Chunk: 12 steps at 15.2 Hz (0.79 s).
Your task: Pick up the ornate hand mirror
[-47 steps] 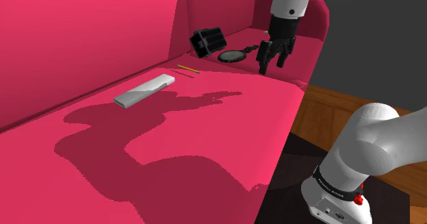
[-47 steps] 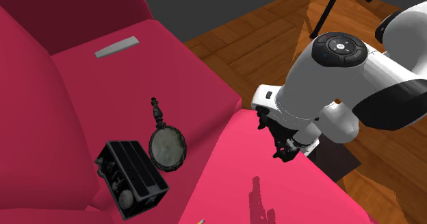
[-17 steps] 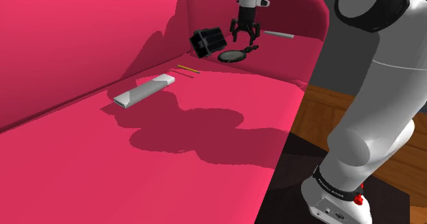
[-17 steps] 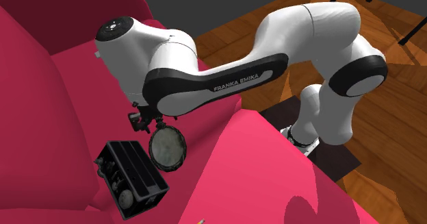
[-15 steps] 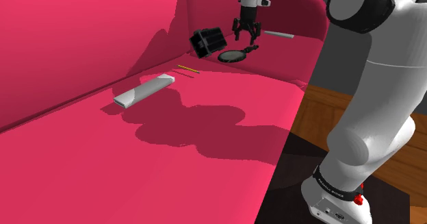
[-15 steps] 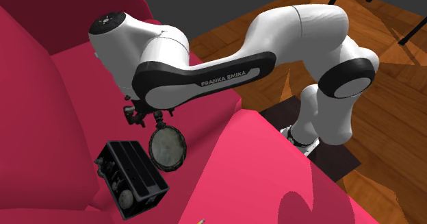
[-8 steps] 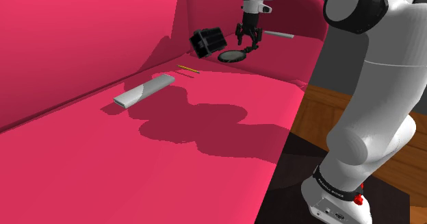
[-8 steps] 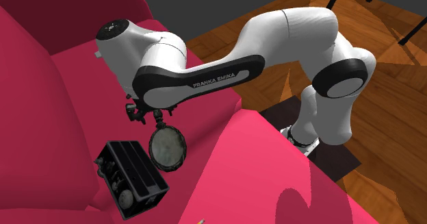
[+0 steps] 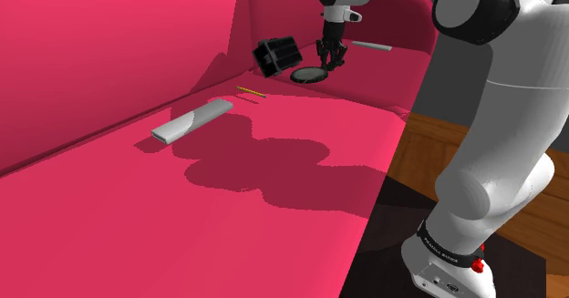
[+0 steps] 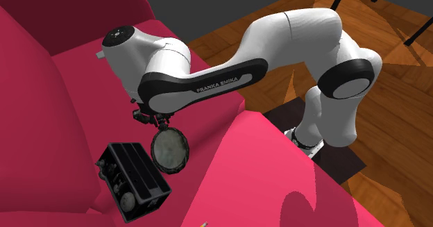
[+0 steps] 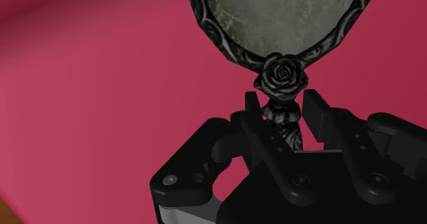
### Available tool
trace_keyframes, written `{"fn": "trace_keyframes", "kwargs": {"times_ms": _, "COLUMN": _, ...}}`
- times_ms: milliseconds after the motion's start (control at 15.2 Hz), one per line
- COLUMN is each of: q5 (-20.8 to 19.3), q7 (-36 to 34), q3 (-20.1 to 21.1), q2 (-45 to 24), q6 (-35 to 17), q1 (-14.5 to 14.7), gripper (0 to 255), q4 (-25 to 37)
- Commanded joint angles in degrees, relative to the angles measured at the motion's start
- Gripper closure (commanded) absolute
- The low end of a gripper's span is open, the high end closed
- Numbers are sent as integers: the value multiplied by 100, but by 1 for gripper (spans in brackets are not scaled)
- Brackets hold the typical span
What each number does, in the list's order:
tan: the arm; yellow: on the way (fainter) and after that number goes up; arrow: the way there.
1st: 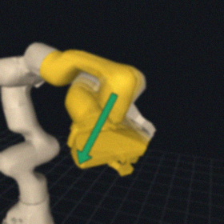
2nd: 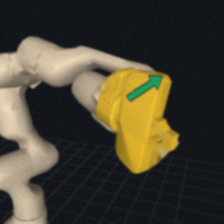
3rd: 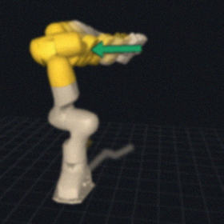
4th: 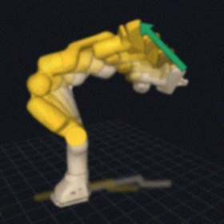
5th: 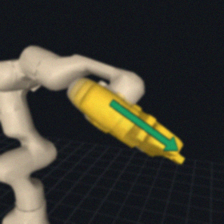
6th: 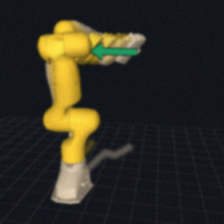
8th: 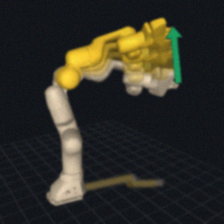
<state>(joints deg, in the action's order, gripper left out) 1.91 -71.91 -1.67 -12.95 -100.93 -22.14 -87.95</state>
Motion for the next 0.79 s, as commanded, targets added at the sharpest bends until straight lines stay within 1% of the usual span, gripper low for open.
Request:
{"fn": "trace_keyframes", "kwargs": {"times_ms": 0, "q5": 0, "q7": 0, "q3": 0, "q2": -2, "q6": -1, "q1": 0, "gripper": 255, "q4": -5}}
{"fn": "trace_keyframes", "kwargs": {"times_ms": 264, "q5": -1, "q7": -4, "q3": 1, "q2": -1, "q6": 2, "q1": 2, "gripper": 255, "q4": -2}}
{"fn": "trace_keyframes", "kwargs": {"times_ms": 726, "q5": -1, "q7": -17, "q3": 0, "q2": -55, "q6": 563, "q1": -2, "gripper": 255, "q4": 613}}
